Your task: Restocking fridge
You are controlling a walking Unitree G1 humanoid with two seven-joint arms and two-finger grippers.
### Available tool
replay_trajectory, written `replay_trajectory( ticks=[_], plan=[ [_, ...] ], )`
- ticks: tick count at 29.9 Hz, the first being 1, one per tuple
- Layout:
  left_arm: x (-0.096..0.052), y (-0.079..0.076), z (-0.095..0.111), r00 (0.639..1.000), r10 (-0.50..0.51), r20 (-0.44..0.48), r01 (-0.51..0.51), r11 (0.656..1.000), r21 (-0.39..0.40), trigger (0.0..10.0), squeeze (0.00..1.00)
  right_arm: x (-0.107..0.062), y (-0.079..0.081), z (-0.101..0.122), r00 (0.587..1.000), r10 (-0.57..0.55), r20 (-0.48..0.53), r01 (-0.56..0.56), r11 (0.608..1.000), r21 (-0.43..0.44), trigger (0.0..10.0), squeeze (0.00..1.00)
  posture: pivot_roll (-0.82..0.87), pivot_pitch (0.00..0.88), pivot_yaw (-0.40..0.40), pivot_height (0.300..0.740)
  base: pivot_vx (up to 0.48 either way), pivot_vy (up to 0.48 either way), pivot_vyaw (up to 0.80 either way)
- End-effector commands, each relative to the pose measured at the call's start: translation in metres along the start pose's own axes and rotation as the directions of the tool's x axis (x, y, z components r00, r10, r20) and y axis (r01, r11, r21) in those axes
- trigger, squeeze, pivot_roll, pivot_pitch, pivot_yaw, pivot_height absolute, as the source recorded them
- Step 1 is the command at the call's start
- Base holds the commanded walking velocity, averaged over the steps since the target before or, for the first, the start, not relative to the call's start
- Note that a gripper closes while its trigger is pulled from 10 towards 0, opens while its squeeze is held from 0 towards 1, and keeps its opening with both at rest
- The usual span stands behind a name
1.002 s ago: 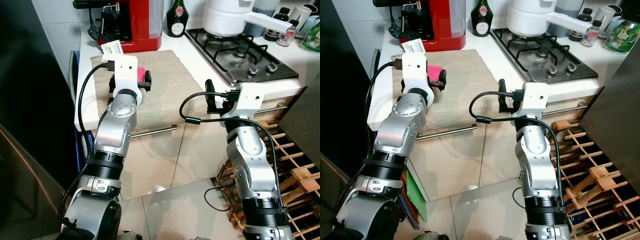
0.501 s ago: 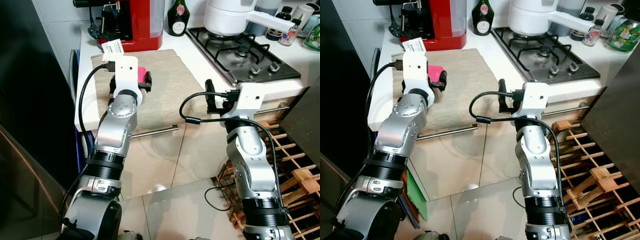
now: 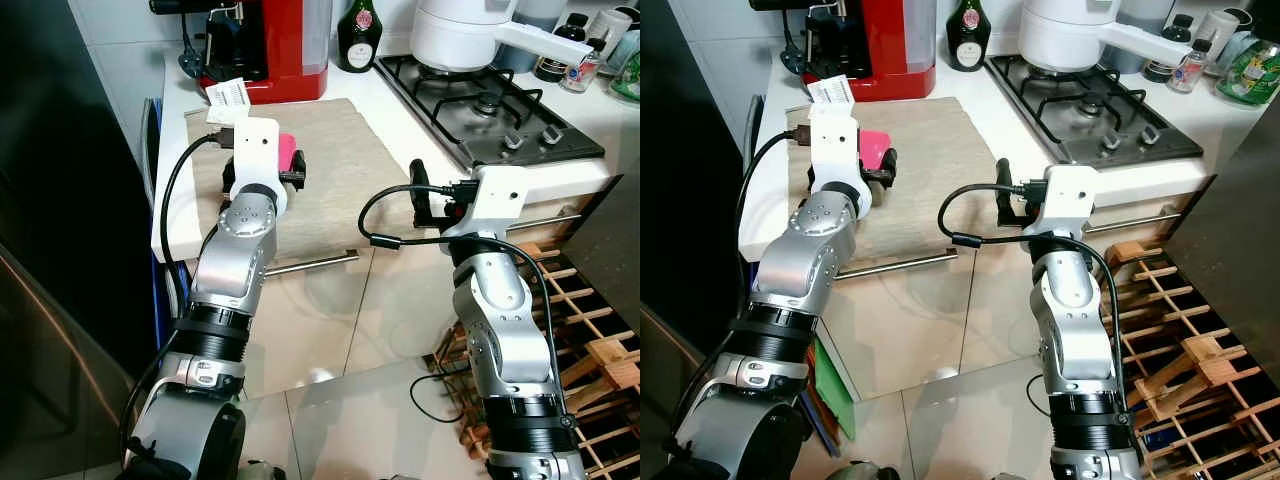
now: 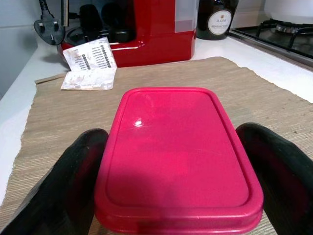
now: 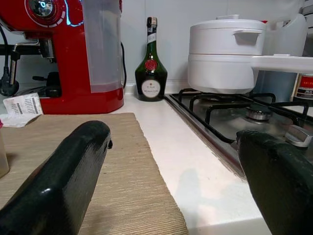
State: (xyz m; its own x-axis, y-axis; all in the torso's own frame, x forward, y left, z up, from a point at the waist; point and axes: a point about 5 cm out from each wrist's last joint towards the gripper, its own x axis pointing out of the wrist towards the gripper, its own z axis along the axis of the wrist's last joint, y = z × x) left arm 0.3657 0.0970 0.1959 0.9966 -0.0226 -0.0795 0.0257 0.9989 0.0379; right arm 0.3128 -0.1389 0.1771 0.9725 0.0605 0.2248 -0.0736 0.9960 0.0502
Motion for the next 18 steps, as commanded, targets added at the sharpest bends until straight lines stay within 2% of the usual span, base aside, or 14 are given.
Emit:
replay_trajectory(
  ticks=[1,13,14,15,16,18],
  plan=[
    [-0.001,-0.004,-0.011,0.998,-0.018,-0.054,0.018,1.000,0.004,10.0,0.00,0.001,0.002,-0.002,1.000,0.003,-0.015,-0.002,1.000,0.006,10.0,0.00,-0.11,0.008,0.013,0.740,0.000,0.000,0.00],
    [-0.001,-0.006,-0.021,0.994,-0.032,-0.106,0.030,0.999,-0.015,10.0,0.00,0.002,0.002,-0.002,1.000,0.004,-0.017,-0.003,1.000,0.005,10.0,0.00,-0.11,0.008,0.014,0.740,0.000,0.000,0.00],
    [-0.001,-0.006,-0.023,0.993,-0.034,-0.115,0.032,0.999,-0.021,4.9,0.00,0.002,0.002,-0.002,1.000,0.004,-0.017,-0.004,1.000,0.006,10.0,0.00,-0.11,0.008,0.014,0.740,0.000,0.000,0.00],
    [-0.001,-0.006,-0.024,0.992,-0.036,-0.120,0.033,0.999,-0.024,4.9,0.00,0.002,0.002,-0.002,1.000,0.004,-0.018,-0.004,1.000,0.006,10.0,0.00,-0.11,0.008,0.014,0.740,0.000,0.000,0.00],
    [0.000,-0.006,-0.025,0.992,-0.034,-0.125,0.031,0.999,-0.027,0.0,0.00,0.002,0.002,-0.002,1.000,0.004,-0.018,-0.004,1.000,0.006,10.0,0.00,-0.11,0.008,0.013,0.740,0.000,0.000,0.00],
    [0.000,-0.006,-0.027,0.991,-0.031,-0.127,0.028,0.999,-0.030,0.0,0.00,0.002,0.002,-0.002,1.000,0.004,-0.018,-0.004,1.000,0.006,10.0,0.00,-0.12,0.006,0.013,0.740,0.000,0.000,0.00]
  ],
)
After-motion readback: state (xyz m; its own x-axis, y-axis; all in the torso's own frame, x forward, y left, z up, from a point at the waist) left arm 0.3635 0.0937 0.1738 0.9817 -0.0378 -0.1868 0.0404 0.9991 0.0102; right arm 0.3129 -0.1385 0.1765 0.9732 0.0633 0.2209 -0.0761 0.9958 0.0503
